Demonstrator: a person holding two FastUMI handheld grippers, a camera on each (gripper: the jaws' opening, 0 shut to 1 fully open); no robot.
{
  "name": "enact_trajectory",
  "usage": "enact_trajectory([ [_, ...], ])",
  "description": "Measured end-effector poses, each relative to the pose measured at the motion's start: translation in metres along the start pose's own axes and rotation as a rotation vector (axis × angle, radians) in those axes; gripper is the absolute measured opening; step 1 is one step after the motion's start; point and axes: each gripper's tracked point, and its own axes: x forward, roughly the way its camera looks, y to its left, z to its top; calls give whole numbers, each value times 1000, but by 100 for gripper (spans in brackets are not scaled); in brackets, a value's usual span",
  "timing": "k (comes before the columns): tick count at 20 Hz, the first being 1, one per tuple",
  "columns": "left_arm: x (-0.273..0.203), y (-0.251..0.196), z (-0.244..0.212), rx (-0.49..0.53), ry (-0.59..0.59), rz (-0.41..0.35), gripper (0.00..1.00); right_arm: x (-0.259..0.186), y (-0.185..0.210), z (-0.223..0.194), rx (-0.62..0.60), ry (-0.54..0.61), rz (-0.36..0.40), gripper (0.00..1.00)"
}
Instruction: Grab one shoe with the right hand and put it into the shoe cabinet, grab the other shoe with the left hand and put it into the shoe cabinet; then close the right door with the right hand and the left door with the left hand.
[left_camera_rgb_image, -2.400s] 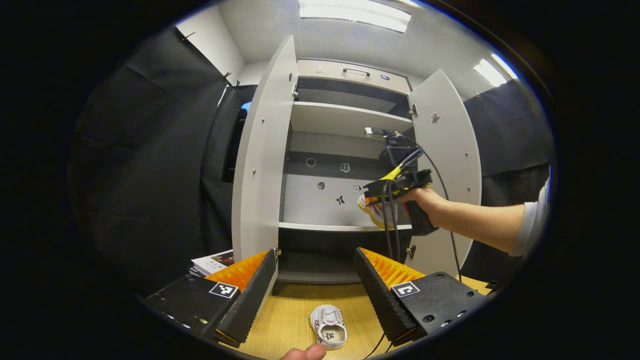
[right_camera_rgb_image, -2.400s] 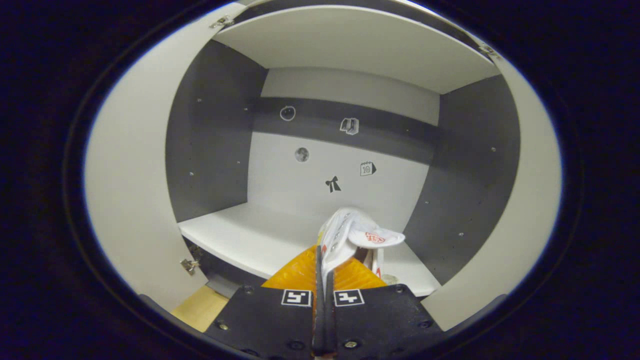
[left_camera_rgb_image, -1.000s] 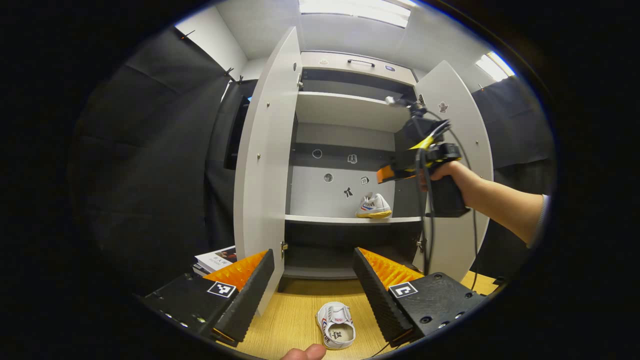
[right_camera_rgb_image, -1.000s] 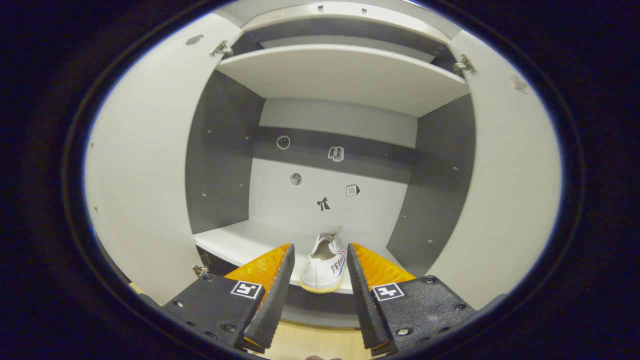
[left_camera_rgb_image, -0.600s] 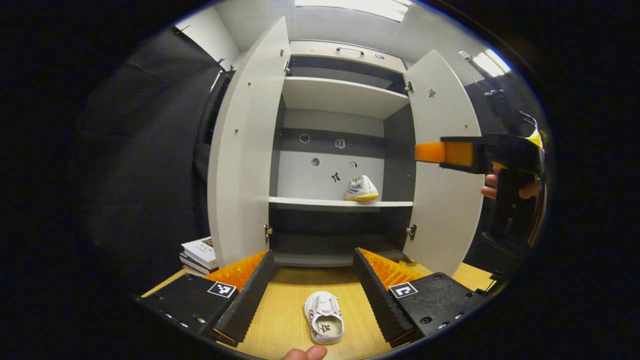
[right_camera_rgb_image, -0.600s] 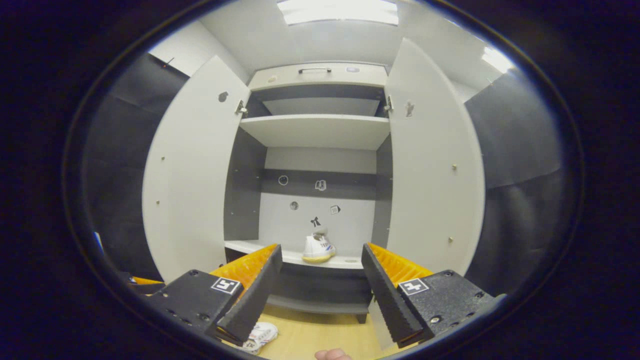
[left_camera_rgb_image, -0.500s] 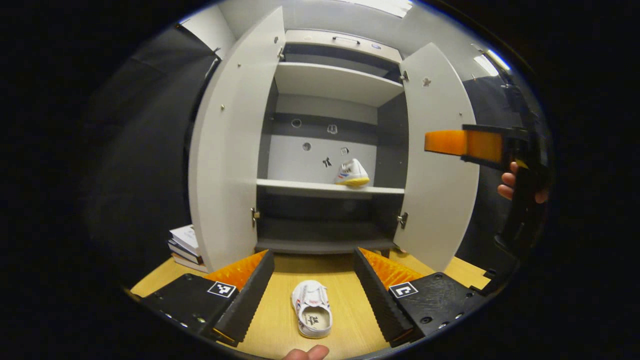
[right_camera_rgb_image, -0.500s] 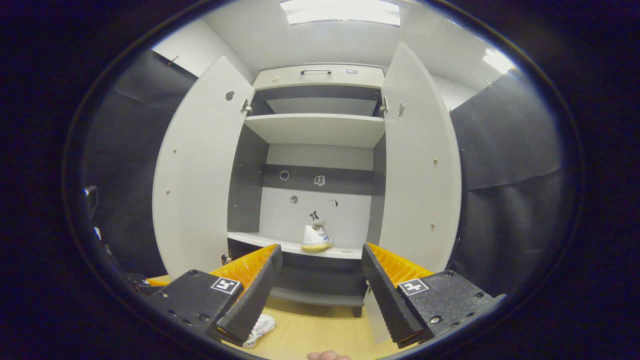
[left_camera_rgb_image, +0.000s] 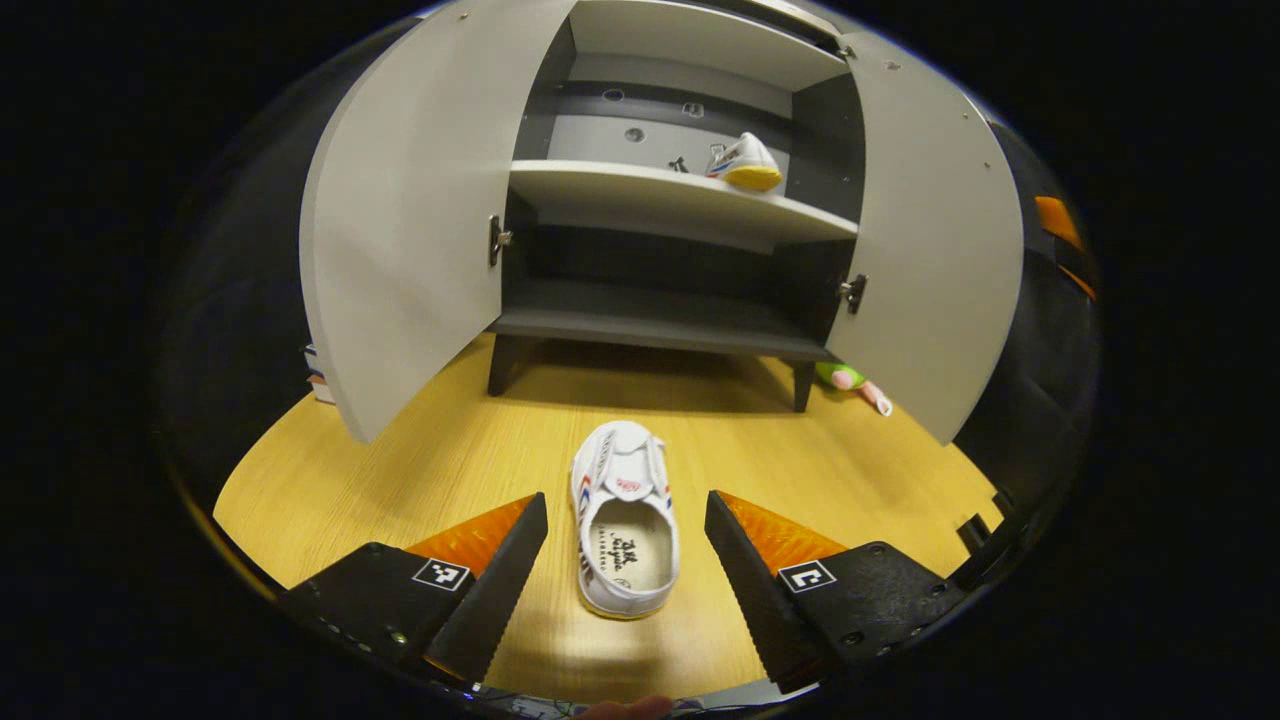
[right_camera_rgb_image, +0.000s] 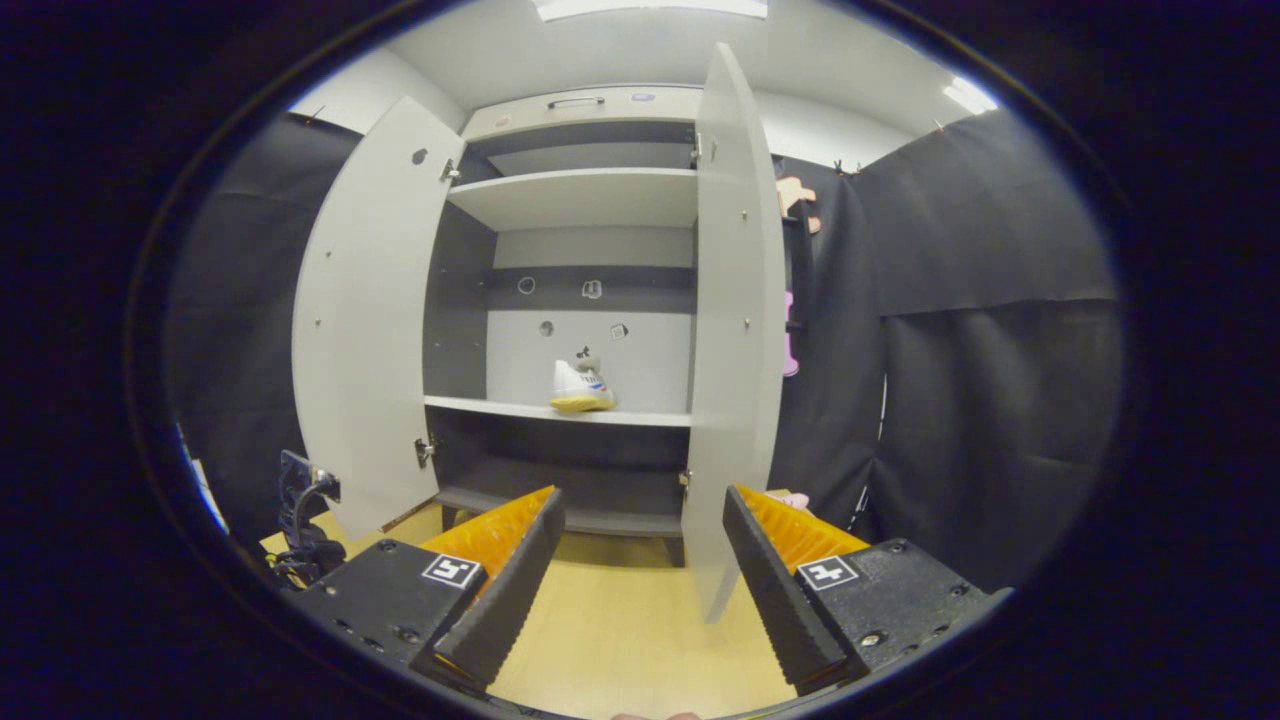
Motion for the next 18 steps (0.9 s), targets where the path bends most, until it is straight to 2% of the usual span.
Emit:
enact_trajectory([
  [6,31,20,-47,14,130,56,96,3,-8,-10,19,34,-4,100],
  [13,75,22,-42,32,146,66,96,11,-17,-23,14,71,-21,100],
  [16,90,18,-42,15,159,43,96,15,-22,-26,10,80,-35,100],
  [18,93,12,-40,10,154,25,85,17,-24,-27,8,81,-41,100],
])
